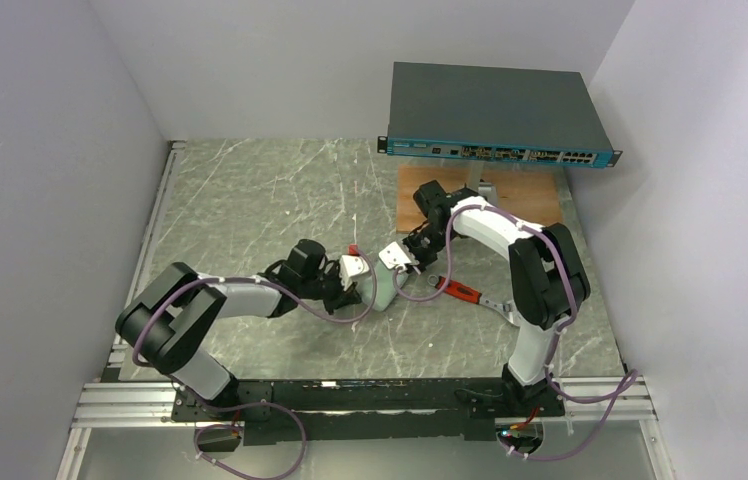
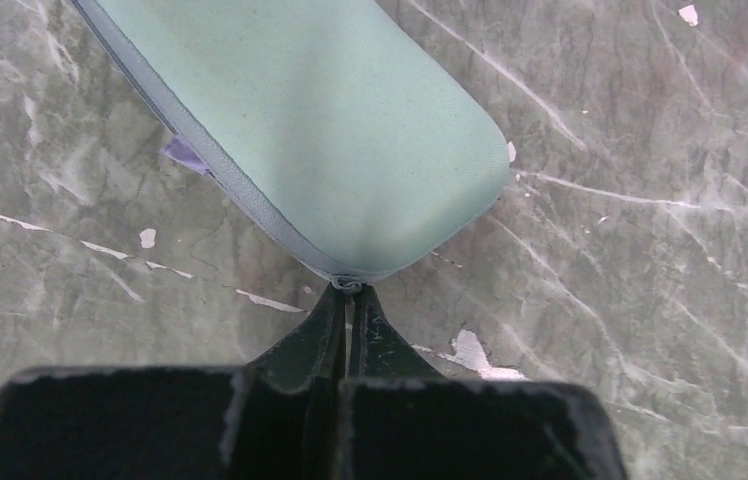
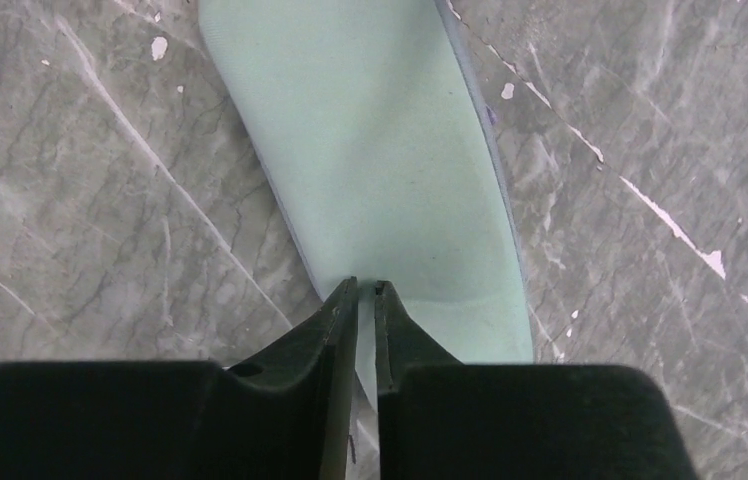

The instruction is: Open the umbrella

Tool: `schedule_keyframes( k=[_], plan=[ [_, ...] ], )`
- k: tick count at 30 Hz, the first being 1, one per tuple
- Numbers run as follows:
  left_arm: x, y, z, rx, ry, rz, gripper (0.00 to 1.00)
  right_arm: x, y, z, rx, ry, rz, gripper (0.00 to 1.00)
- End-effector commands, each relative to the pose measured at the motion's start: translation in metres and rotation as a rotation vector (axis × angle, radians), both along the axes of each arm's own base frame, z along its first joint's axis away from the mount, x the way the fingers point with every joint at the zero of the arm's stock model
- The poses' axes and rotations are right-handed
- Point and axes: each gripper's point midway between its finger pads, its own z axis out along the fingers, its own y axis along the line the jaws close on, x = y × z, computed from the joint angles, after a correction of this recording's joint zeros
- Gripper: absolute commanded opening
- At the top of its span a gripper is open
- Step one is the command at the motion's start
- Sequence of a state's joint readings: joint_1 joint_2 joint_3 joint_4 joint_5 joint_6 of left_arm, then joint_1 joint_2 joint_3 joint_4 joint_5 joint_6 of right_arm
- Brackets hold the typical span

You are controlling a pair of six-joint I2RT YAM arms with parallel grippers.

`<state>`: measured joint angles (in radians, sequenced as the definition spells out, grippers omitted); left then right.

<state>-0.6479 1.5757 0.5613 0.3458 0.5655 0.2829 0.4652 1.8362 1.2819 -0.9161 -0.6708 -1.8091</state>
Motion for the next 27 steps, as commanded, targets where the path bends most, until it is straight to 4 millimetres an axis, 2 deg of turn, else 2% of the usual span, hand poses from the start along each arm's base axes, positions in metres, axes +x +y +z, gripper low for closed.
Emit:
schedule_keyframes(
  k=[1, 4, 8, 12, 18, 21, 27],
  plan=[
    [-0.018, -0.015, 0.023, -0.061, 0.001, -0.027, 0.00, -0.019, -0.015, -0.027, -0.092, 0.090, -0.078, 0.08],
    [-0.028, -0.020, 0.020, -0.056, 0.004, -0.047, 0.00, -0.023, -0.017, -0.029, -0.087, 0.093, -0.105, 0.00],
    [-0.033, -0.022, 0.017, -0.077, 0.046, -0.021, 0.00, -0.026, -0.017, -0.029, -0.079, 0.097, -0.136, 0.00],
    [-0.039, -0.015, 0.016, -0.088, 0.073, 0.030, 0.00, -0.027, -0.020, -0.030, -0.084, 0.088, -0.151, 0.00],
    [-0.029, -0.003, 0.024, -0.092, 0.037, 0.140, 0.00, -0.029, -0.023, -0.028, -0.101, 0.136, -0.193, 0.00],
    [-0.029, -0.005, 0.029, -0.110, 0.025, 0.139, 0.00, -0.029, -0.023, -0.026, -0.111, 0.172, -0.231, 0.00],
    [-0.026, -0.010, 0.025, -0.125, 0.042, 0.147, 0.00, -0.032, -0.017, -0.019, -0.128, 0.297, -0.365, 0.00]
  ],
)
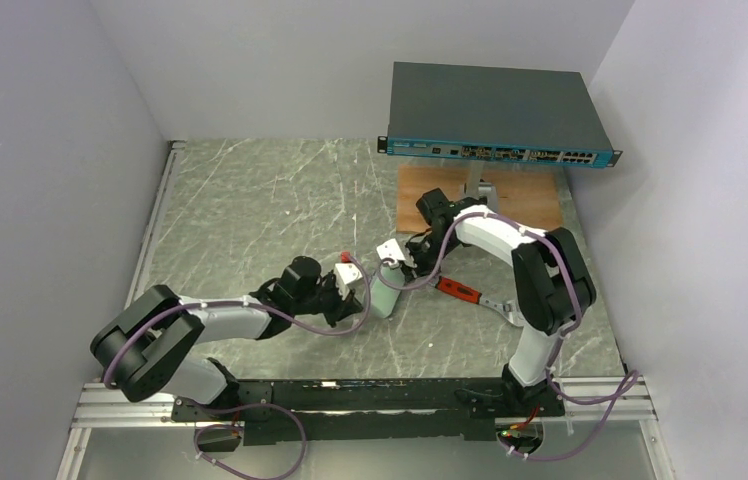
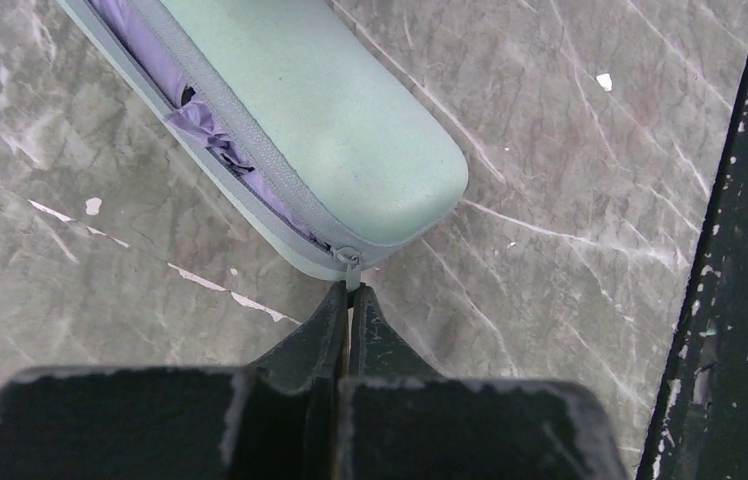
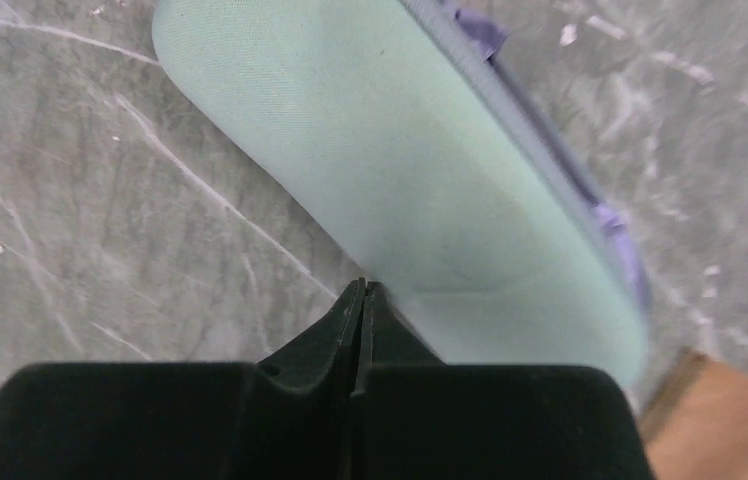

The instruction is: Open the umbrella

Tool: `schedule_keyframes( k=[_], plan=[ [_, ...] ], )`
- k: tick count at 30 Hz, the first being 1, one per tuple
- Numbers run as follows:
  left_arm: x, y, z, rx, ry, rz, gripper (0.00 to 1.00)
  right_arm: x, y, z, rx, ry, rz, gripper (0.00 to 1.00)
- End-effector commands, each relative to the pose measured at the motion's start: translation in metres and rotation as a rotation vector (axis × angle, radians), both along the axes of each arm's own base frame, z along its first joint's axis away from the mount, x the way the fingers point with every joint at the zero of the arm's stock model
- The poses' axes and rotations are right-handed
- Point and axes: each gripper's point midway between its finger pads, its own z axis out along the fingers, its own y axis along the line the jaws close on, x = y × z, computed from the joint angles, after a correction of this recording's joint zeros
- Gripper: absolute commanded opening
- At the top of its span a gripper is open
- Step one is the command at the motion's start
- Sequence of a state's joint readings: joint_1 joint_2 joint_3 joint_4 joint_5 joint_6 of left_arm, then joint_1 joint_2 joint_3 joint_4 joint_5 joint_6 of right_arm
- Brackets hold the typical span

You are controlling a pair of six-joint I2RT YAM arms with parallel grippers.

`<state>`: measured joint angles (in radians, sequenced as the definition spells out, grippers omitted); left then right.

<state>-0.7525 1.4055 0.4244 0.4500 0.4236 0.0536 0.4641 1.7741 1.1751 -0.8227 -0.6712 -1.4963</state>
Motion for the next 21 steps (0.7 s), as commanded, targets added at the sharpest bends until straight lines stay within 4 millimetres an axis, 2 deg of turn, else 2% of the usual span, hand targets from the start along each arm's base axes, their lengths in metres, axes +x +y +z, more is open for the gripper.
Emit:
schedule_keyframes(
  k=[1, 8, 12, 14, 15, 18, 20, 21],
  plan=[
    [0.003, -0.007, 0.003, -0.056, 0.049, 0.047, 0.00, -0.015, -0.006, -0.009, -0.080, 0.185, -0.148, 0.00],
    [0.009, 0.001, -0.002, -0.152, 0.286, 0.119, 0.00, -0.023, -0.004, 0.000, -0.075, 0.311, -0.300, 0.00],
    [0.021, 0.010, -0.003, -0.145, 0.313, 0.163, 0.01, -0.031, -0.006, 0.008, -0.055, 0.309, -0.269, 0.00],
    [0.028, 0.012, 0.000, -0.142, 0.303, 0.159, 0.22, -0.031, -0.006, 0.021, -0.032, 0.278, -0.212, 0.16],
    [0.032, 0.014, 0.002, -0.135, 0.299, 0.165, 0.31, -0.030, -0.005, 0.030, -0.023, 0.262, -0.190, 0.29],
    [0.051, 0.022, 0.006, -0.117, 0.270, 0.202, 0.34, -0.019, 0.002, 0.059, 0.031, 0.183, -0.123, 0.60],
    [0.065, 0.031, 0.009, -0.111, 0.261, 0.232, 0.37, -0.009, 0.007, 0.074, 0.071, 0.103, -0.077, 0.71],
    [0.074, 0.039, 0.013, -0.123, 0.253, 0.250, 0.41, -0.005, 0.009, 0.081, 0.086, 0.065, -0.051, 0.74]
  ],
)
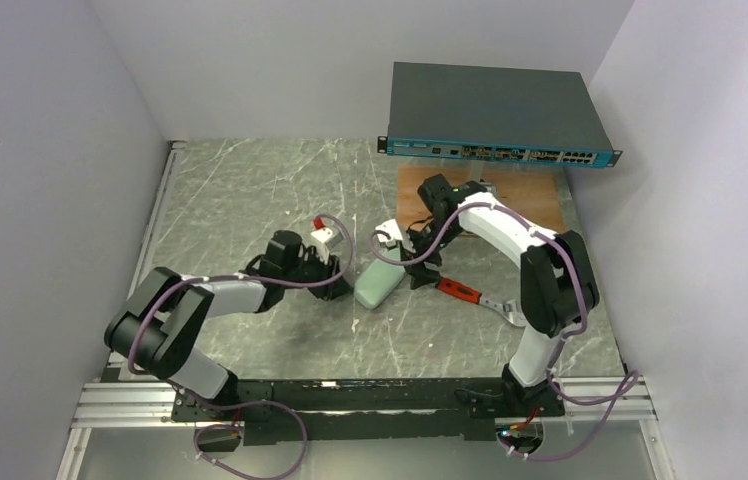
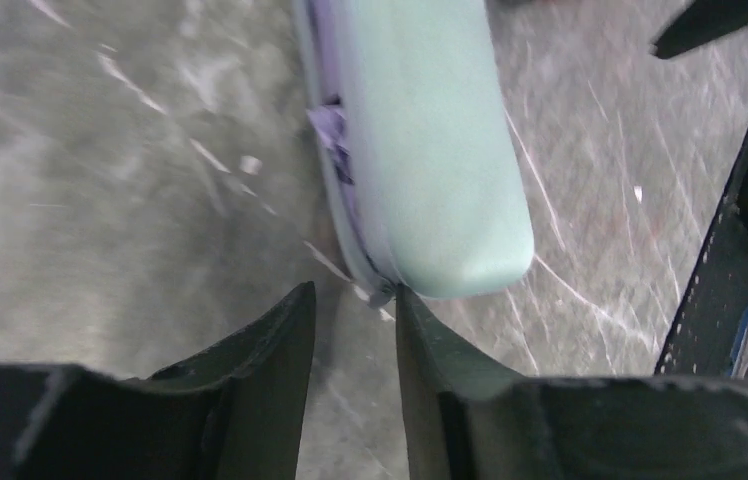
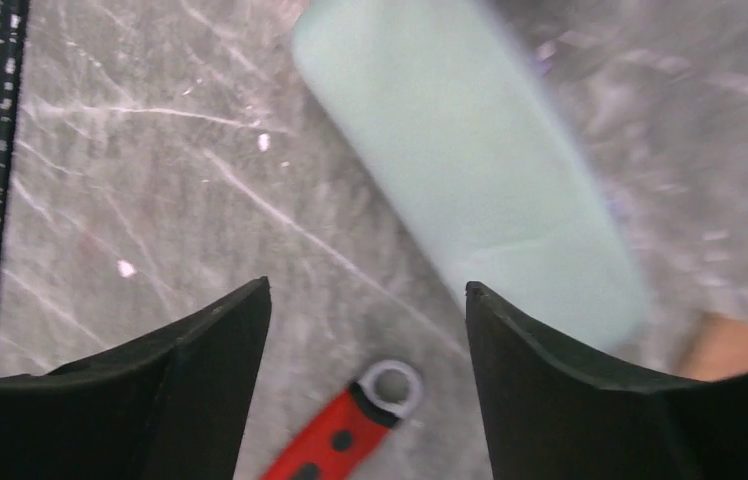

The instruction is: Open the umbrella

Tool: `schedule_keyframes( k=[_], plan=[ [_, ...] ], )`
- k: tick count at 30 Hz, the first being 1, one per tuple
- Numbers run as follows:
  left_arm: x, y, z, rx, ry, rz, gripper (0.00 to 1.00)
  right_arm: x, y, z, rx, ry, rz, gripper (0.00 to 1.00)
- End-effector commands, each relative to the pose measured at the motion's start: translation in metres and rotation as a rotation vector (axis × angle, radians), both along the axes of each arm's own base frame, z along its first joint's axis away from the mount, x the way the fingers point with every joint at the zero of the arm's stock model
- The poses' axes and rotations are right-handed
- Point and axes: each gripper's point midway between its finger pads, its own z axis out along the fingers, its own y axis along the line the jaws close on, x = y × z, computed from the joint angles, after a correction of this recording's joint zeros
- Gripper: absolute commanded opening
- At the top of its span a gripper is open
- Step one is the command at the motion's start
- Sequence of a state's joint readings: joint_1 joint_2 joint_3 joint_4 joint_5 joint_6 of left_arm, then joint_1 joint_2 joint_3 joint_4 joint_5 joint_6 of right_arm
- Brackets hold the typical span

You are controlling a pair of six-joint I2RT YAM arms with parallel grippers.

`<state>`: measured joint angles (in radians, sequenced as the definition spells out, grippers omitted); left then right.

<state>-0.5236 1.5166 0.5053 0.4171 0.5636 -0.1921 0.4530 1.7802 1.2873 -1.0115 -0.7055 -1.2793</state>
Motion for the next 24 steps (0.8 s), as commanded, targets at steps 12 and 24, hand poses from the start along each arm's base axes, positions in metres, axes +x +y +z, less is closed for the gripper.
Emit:
schedule_keyframes(
  k=[12, 24],
  plan=[
    [0.025, 0.038, 0.039, 0.078, -0.348, -0.030, 0.73, 0.040, 0.039, 0.027, 0.274, -0.380, 0.522, 0.86],
    [-0.008, 0.012, 0.037, 0.175, -0.631, -0.189, 0.99, 0.034, 0.018, -0.020, 0.104, -0.168, 0.554, 0.64]
  ],
)
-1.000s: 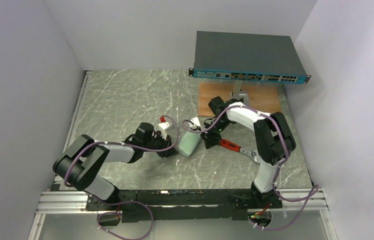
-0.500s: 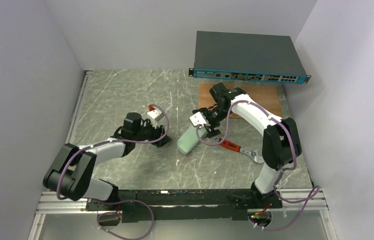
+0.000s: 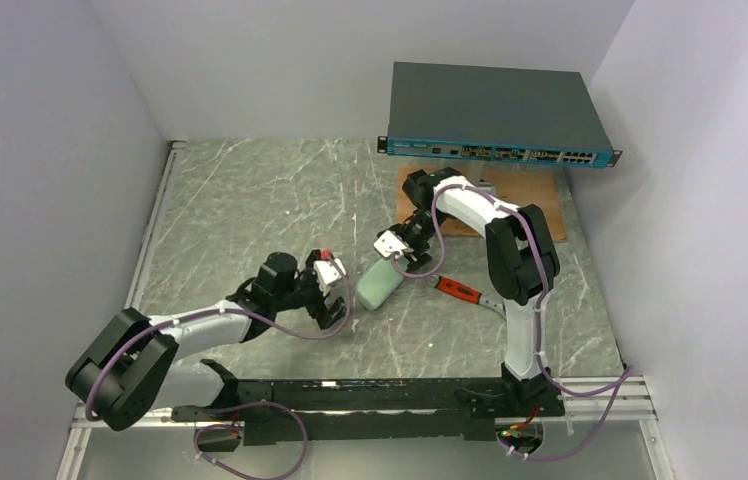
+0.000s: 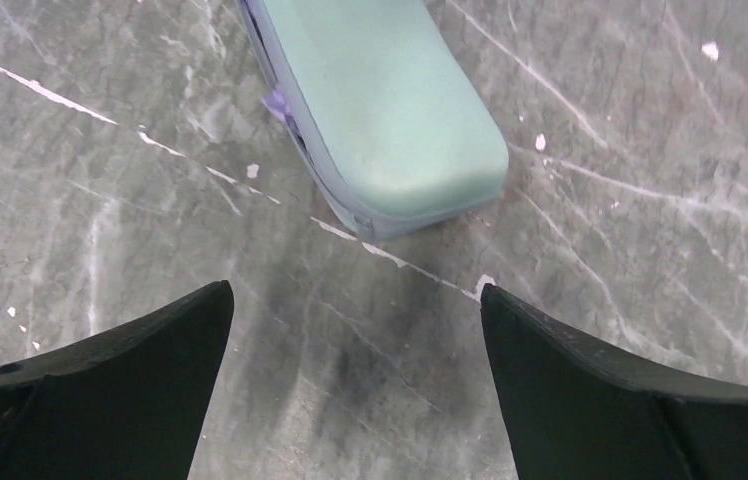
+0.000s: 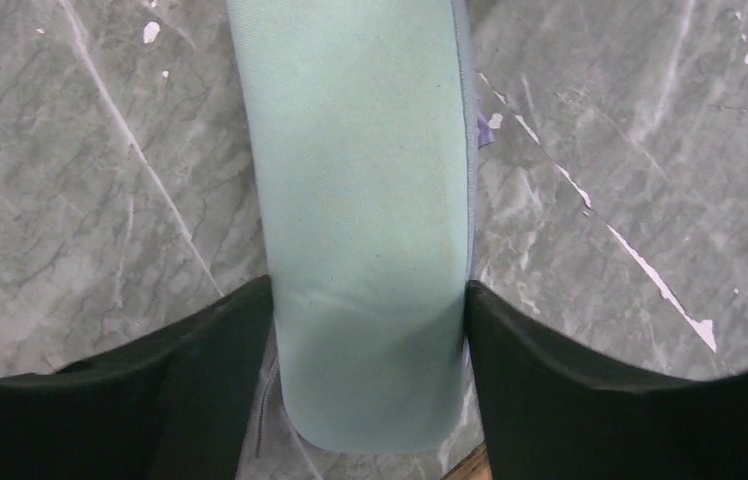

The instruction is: Open the umbrella

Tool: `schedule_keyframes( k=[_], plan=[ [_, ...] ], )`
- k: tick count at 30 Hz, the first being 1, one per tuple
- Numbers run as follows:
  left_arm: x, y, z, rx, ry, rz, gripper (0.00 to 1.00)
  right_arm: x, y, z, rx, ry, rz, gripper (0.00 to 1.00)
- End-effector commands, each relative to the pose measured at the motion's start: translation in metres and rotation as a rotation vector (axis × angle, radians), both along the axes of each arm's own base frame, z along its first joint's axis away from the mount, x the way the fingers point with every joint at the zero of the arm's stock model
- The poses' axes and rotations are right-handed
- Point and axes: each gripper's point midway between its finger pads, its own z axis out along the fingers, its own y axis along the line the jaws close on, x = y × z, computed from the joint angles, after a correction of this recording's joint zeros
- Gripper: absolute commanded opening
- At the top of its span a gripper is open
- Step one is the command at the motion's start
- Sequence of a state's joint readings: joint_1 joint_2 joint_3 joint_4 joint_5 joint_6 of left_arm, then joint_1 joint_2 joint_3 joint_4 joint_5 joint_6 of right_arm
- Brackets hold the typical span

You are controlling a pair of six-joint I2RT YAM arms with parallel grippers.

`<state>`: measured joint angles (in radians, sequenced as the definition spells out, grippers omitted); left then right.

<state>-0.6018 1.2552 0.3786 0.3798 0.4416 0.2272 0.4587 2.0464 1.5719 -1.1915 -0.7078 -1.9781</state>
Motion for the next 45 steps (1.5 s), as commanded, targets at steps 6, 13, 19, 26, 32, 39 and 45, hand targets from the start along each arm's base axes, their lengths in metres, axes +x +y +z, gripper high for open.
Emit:
schedule_keyframes(
  k=[6, 13, 19, 26, 32, 39, 45],
  plan=[
    [0.000, -0.026, 0.008, 0.109, -0.374, -0.180, 0.76, -0.030, -0.027, -0.011, -0.132, 0.154, -0.018, 0.41],
    [0.006, -0.039, 0.006, 0.124, -0.444, -0.259, 0.45, -0.040, -0.034, -0.013, -0.202, 0.267, -0.046, 0.24],
    [0.006, -0.045, 0.001, 0.112, -0.424, -0.279, 0.38, -0.048, -0.038, -0.016, -0.213, 0.286, -0.050, 0.21],
    [0.012, -0.051, -0.004, 0.124, -0.422, -0.309, 0.35, -0.045, -0.034, -0.017, -0.204, 0.290, -0.053, 0.19],
    [0.023, -0.049, -0.010, 0.131, -0.405, -0.313, 0.21, -0.044, -0.034, -0.017, -0.202, 0.282, -0.050, 0.15],
    [0.013, -0.045, -0.008, 0.122, -0.351, -0.330, 0.00, -0.042, -0.031, -0.019, -0.196, 0.297, -0.095, 0.02],
    [-0.008, -0.040, -0.006, 0.095, -0.278, -0.328, 0.00, -0.030, -0.031, -0.019, -0.192, 0.322, -0.184, 0.00]
  ],
)
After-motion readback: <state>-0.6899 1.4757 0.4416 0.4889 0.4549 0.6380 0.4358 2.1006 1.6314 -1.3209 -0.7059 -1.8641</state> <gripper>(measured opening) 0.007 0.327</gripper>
